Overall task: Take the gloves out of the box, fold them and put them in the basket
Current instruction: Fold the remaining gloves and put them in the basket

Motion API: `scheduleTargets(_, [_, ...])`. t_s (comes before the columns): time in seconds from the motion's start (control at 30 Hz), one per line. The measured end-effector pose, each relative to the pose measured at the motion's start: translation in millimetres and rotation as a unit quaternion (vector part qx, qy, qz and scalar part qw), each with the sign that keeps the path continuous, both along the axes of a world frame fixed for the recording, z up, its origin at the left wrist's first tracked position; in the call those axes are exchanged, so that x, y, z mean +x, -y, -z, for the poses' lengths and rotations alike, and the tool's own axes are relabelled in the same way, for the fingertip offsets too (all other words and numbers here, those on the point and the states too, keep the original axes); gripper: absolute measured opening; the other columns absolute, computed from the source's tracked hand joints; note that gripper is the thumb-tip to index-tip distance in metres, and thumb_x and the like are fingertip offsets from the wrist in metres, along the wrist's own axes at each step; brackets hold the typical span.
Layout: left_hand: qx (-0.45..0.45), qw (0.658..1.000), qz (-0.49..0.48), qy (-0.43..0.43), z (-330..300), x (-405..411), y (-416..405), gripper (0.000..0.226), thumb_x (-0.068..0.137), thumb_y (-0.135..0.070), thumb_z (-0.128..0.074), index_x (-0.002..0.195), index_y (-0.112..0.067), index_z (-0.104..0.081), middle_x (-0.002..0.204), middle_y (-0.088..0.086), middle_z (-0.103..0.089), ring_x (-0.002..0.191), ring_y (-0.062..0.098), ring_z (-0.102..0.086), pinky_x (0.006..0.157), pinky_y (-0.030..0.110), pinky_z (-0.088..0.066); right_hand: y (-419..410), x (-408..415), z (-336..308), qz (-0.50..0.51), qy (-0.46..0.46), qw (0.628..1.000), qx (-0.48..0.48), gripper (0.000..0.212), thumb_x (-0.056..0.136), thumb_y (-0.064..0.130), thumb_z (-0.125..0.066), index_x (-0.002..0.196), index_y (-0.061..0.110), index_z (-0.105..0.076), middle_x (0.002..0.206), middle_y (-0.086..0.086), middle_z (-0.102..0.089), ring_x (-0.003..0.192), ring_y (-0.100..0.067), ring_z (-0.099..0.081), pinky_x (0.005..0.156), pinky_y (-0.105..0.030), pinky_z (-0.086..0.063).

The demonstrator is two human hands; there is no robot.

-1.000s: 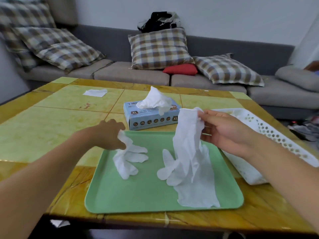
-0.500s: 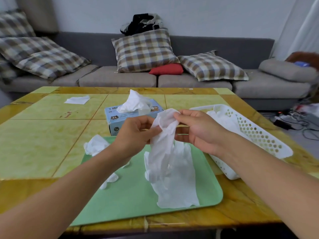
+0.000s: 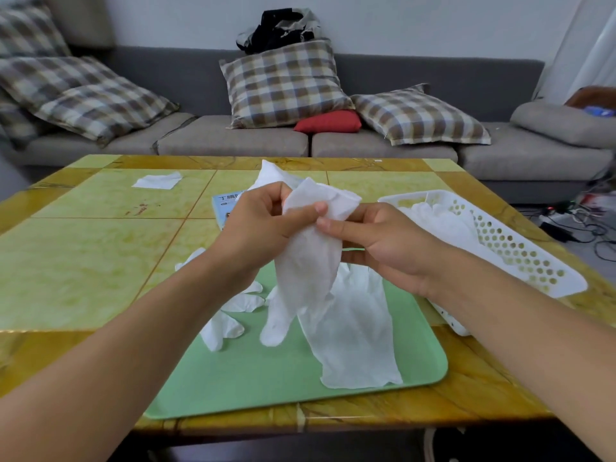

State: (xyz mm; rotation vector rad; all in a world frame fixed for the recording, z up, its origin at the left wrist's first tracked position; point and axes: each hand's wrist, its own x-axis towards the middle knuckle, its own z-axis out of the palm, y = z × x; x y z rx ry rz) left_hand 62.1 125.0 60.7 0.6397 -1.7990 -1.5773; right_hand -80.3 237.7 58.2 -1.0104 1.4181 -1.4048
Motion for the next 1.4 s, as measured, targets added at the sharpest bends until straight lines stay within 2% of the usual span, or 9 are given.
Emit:
scheduleTargets(0.27, [0.005, 1.0, 0.005, -0.017, -5.1, 5.0, 8.1, 0.044, 0.065, -0.035, -0.083, 0.092, -0.021, -0.051, 0.071, 0.0, -0.058, 0.065, 0.016, -0.053, 0.057, 0.027, -0.037, -5.6, -16.5, -14.2, 0.059, 0.074, 0.995, -0.011, 0.038, 0.102, 0.022, -0.056, 0.129, -0.003, -0.062, 0.104, -0.015, -0.069, 0.082, -0.023, -0.066, 0.07, -0.033, -0.059])
scheduleTargets(0.43, [-0.132, 0.983, -0.13, -0.018, -1.2, 1.6, -0.9, 0.032, 0.08, -0.033, -0.083, 0.08, -0.019, -0.055, 0.074, -0.004, -0.058, 0.068, 0.008, -0.056, 0.067, 0.024, -0.05, -4.7, -15.1, -14.1, 0.129, 0.071, 0.987, -0.059, 0.028, 0.101, 0.015, -0.058, 0.122, -0.002, -0.066, 0.115, -0.023, -0.07, 0.093, -0.03, -0.061, 0.077, -0.037, -0.051])
scheduleTargets(0.53, [-0.034, 0.997, 0.065, -0.008, -8.0, 2.6, -14.9, 0.046, 0.08, -0.044, -0.081, 0.111, -0.012, -0.068, 0.109, 0.001, -0.073, 0.1, 0.014, -0.071, 0.091, 0.04, -0.059, -7.3, -4.9, -17.8, 0.073, 0.048, 0.993, -0.079, 0.024, 0.095, 0.009, -0.062, 0.117, 0.002, -0.066, 0.107, -0.015, -0.071, 0.094, -0.027, -0.065, 0.077, -0.033, -0.055])
scheduleTargets(0.63, [0.023, 0.989, 0.137, -0.046, -6.7, -0.1, -22.3, 0.041, 0.088, -0.02, -0.074, 0.124, -0.005, -0.063, 0.119, 0.019, -0.07, 0.11, 0.03, -0.069, 0.093, 0.043, -0.055, -12.9, 8.2, -21.6, -0.068, -0.027, 0.996, -0.051, 0.035, 0.096, -0.002, -0.055, 0.129, 0.002, -0.063, 0.124, -0.017, -0.07, 0.112, -0.028, -0.069, 0.091, -0.036, -0.059])
scheduleTargets(0.73, [0.101, 0.99, 0.062, -0.071, -1.5, -2.7, -18.0, 0.029, 0.099, -0.016, -0.059, 0.122, -0.001, -0.065, 0.114, 0.021, -0.072, 0.097, 0.029, -0.07, 0.085, 0.04, -0.057, -13.9, 8.4, -21.0, 0.007, -0.123, 0.991, -0.057, 0.035, 0.092, -0.008, -0.063, 0.123, 0.006, -0.067, 0.111, -0.016, -0.073, 0.101, -0.022, -0.073, 0.08, -0.034, -0.062])
scheduleTargets(0.83, [0.165, 0.98, 0.092, -0.056, -3.9, -0.5, -11.7, 0.031, 0.104, -0.02, -0.05, 0.125, -0.003, -0.066, 0.114, 0.017, -0.073, 0.095, 0.026, -0.072, 0.088, 0.039, -0.058, -14.1, -3.5, -16.7, 0.136, -0.215, 0.966, -0.049, 0.047, 0.073, 0.022, -0.088, 0.116, 0.018, -0.069, 0.098, -0.001, -0.069, 0.083, -0.011, -0.065, 0.076, -0.027, -0.057])
scheduleTargets(0.9, [0.178, 0.972, 0.146, -0.043, -9.9, 2.7, -12.4, 0.034, 0.104, -0.023, -0.049, 0.127, -0.004, -0.065, 0.118, 0.017, -0.072, 0.102, 0.027, -0.071, 0.089, 0.038, -0.058, -16.5, -9.1, -13.7, 0.079, -0.168, 0.983, 0.004, 0.064, 0.067, 0.034, -0.087, 0.125, 0.022, -0.064, 0.113, 0.004, -0.072, 0.098, -0.009, -0.07, 0.09, -0.029, -0.057])
scheduleTargets(1.03, [0.133, 0.979, 0.15, -0.023, -13.4, 2.9, -12.8, 0.03, 0.094, -0.014, -0.063, 0.121, -0.001, -0.067, 0.116, 0.021, -0.071, 0.094, 0.027, -0.07, 0.08, 0.033, -0.06, -19.7, -6.2, -12.1, 0.012, 0.003, 1.0, -0.008, 0.045, 0.079, 0.018, -0.074, 0.123, 0.007, -0.069, 0.116, -0.01, -0.075, 0.109, -0.024, -0.071, 0.091, -0.034, -0.059])
scheduleTargets(1.4, [0.097, 0.99, 0.106, -0.017, -25.9, 9.3, -10.2, 0.04, 0.063, -0.009, -0.078, 0.101, -0.015, -0.067, 0.092, 0.01, -0.074, 0.074, 0.017, -0.071, 0.061, 0.023, -0.058, -40.3, -18.1, -19.7, -0.036, 0.056, 0.998, 0.008, 0.039, 0.082, 0.024, -0.071, 0.12, 0.014, -0.073, 0.111, -0.008, -0.073, 0.087, -0.019, -0.069, 0.078, -0.034, -0.057])
